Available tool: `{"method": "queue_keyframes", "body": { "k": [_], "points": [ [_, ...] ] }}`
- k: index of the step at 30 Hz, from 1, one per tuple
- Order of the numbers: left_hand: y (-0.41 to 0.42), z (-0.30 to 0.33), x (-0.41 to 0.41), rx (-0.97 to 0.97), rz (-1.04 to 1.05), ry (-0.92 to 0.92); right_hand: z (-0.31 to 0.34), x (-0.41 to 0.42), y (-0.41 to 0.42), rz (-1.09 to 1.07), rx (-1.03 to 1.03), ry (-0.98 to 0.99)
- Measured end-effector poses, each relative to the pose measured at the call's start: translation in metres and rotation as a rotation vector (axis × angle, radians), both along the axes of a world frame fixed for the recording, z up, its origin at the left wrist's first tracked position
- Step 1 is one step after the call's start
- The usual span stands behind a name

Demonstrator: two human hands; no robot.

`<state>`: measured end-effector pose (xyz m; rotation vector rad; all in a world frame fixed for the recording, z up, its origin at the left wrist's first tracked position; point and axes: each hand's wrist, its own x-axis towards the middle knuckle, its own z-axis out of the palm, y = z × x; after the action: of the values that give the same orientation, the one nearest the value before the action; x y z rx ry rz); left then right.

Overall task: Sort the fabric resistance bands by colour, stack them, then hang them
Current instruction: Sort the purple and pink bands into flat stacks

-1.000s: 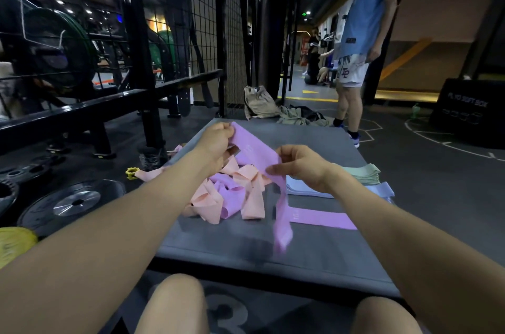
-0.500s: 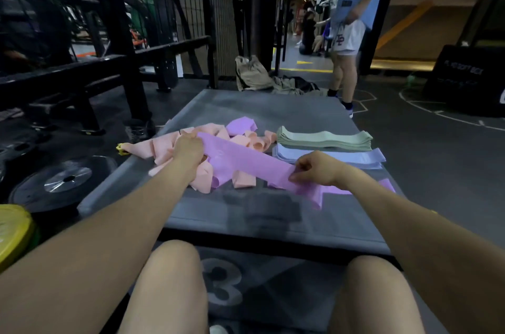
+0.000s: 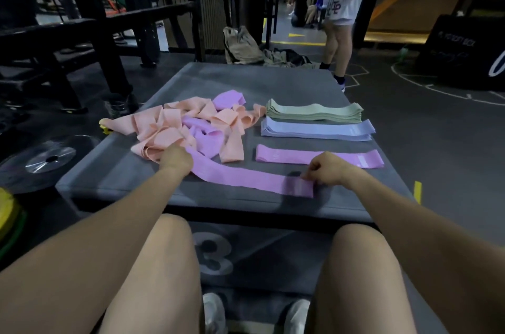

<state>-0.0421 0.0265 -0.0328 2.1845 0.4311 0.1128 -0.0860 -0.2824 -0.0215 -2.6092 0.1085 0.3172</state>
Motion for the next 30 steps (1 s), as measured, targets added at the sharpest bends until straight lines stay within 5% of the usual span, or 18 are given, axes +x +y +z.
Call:
{"method": "queue_keyframes", "body": {
  "k": [6, 10, 14, 19, 23, 30],
  "points": [
    [-0.003, 0.004, -0.011, 0.319, -0.090, -0.009, -0.002, -0.010, 0.001, -0.085, 0.134, 0.032],
    [-0.004, 0.009, -0.018, 0.343, -0.111, -0.061, -0.002, -0.014, 0.003, -0.114, 0.155, 0.059],
    [-0.017, 0.023, -0.017, 0.178, -0.100, -0.134, 0.004, -0.016, -0.009, -0.181, 0.226, -0.001],
    [-0.056, 0.037, -0.005, -0.234, -0.016, -0.123, 0.019, -0.018, -0.033, -0.447, 0.631, -0.056],
    [-0.096, 0.038, 0.005, -0.513, 0.091, -0.078, 0.019, -0.017, -0.065, -0.544, 0.696, -0.121],
    [-0.130, 0.013, 0.027, -0.326, -0.089, -0.048, 0.013, -0.009, -0.112, -0.655, 0.810, -0.231]
  ]
}}
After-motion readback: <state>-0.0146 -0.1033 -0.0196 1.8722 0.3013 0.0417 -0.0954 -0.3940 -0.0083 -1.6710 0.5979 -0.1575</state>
